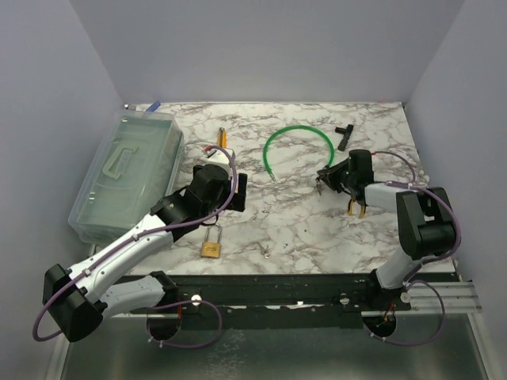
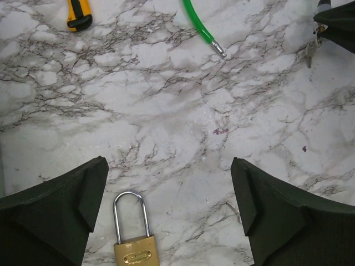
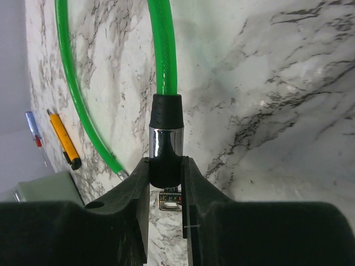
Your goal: Unlock with the key
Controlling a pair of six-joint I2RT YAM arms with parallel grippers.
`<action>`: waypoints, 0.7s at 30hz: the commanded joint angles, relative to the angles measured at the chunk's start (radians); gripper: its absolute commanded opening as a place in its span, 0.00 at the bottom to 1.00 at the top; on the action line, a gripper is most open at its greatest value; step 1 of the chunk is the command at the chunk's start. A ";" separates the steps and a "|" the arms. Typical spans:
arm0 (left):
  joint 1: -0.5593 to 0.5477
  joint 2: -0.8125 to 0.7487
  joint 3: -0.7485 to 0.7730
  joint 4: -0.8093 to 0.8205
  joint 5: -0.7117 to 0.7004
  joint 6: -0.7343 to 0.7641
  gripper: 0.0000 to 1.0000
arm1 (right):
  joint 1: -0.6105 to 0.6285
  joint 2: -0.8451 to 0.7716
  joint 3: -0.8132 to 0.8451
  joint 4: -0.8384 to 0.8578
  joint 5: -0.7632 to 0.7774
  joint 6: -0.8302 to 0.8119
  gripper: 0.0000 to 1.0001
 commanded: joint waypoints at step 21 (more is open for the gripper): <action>0.008 0.085 -0.025 -0.103 -0.001 0.016 0.99 | 0.019 -0.098 0.075 -0.150 -0.052 -0.333 0.83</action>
